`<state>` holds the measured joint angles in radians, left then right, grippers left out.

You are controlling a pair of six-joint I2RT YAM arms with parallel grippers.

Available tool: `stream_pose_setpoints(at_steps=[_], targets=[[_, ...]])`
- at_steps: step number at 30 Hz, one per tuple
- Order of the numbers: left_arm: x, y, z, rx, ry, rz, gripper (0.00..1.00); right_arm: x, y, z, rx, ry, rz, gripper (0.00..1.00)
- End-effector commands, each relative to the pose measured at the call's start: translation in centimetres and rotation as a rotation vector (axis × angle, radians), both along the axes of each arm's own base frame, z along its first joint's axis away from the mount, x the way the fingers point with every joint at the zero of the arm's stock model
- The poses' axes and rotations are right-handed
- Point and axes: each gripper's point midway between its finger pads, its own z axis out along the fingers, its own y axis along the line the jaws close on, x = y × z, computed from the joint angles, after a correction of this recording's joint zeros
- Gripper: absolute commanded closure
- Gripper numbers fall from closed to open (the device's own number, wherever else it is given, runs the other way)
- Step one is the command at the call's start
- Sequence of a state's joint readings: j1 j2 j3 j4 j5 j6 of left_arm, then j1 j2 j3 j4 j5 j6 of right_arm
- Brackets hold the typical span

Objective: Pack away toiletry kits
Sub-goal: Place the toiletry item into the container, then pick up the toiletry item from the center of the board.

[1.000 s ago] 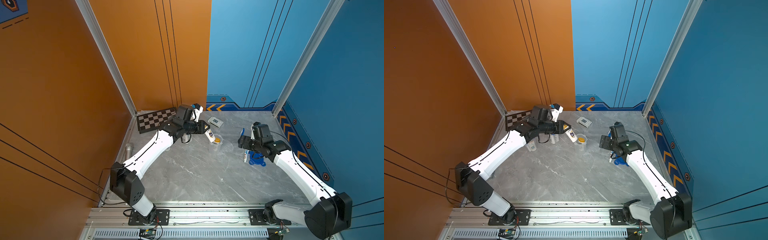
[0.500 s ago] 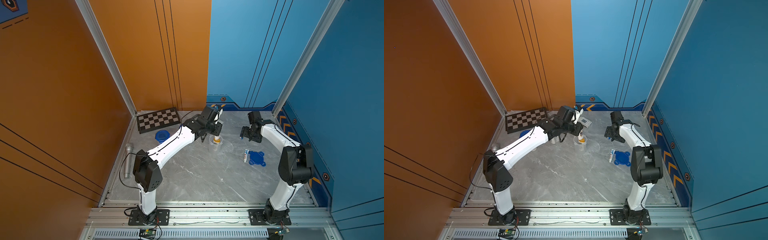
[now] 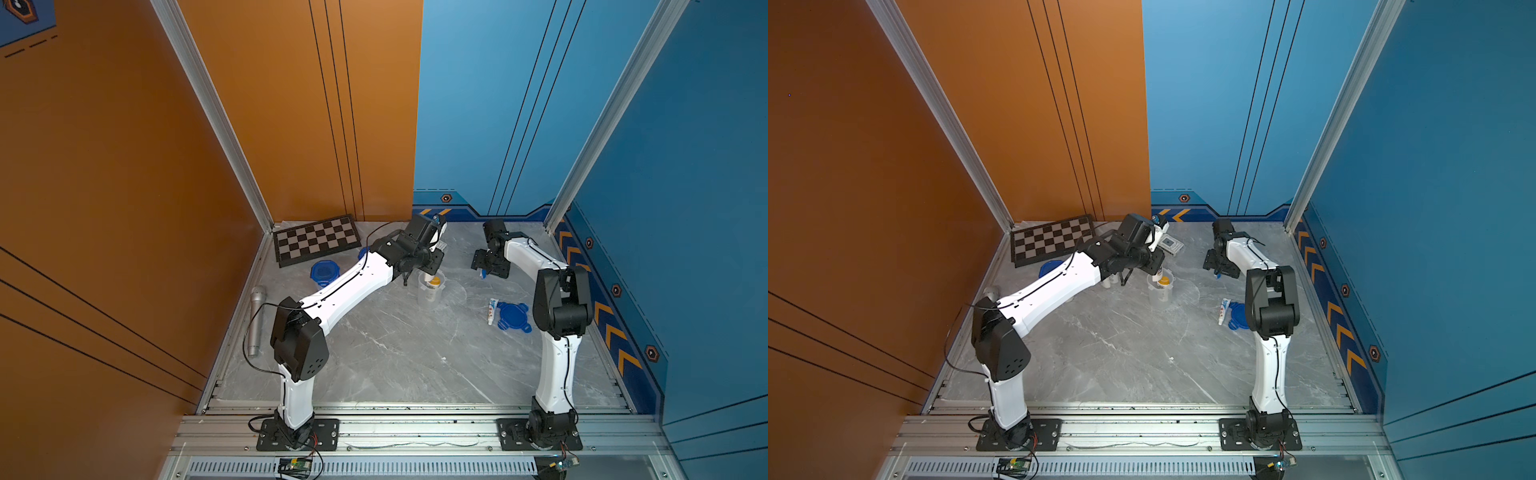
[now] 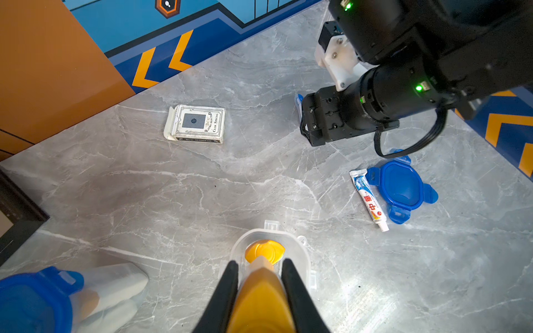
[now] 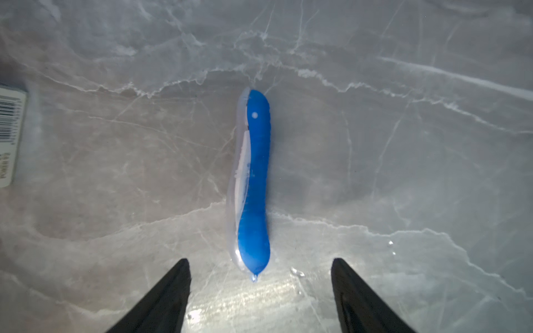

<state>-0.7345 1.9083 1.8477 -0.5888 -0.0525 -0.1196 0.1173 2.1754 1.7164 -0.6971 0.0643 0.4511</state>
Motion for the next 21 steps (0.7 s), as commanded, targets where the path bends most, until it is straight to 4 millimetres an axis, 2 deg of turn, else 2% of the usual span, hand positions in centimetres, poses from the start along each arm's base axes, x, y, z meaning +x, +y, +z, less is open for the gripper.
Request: stream_pose_setpoints(at_steps=[1, 5, 17, 21], targets=[[-0.3, -0.1, -0.9, 0.049, 0.004, -0.018, 1.0, 0.2, -0.1, -0.7, 0.003, 0.024, -0.023, 0.23], [-0.4, 0.0, -1.6, 0.065, 0.018, -0.025, 1.0, 0.4, 0.0, -1.8, -0.001, 0.041, -0.022, 0.28], [-0.5, -0.3, -5.4, 0.097, 0.092, -0.024, 1.0, 0.0, 0.3, -4.0, 0.003, 0.087, -0.021, 0.61], [-0.6, -0.3, -5.9, 0.105, 0.1, -0.026, 1.0, -0.1, 0.5, -4.2, 0.001, 0.089, -0.018, 0.67]])
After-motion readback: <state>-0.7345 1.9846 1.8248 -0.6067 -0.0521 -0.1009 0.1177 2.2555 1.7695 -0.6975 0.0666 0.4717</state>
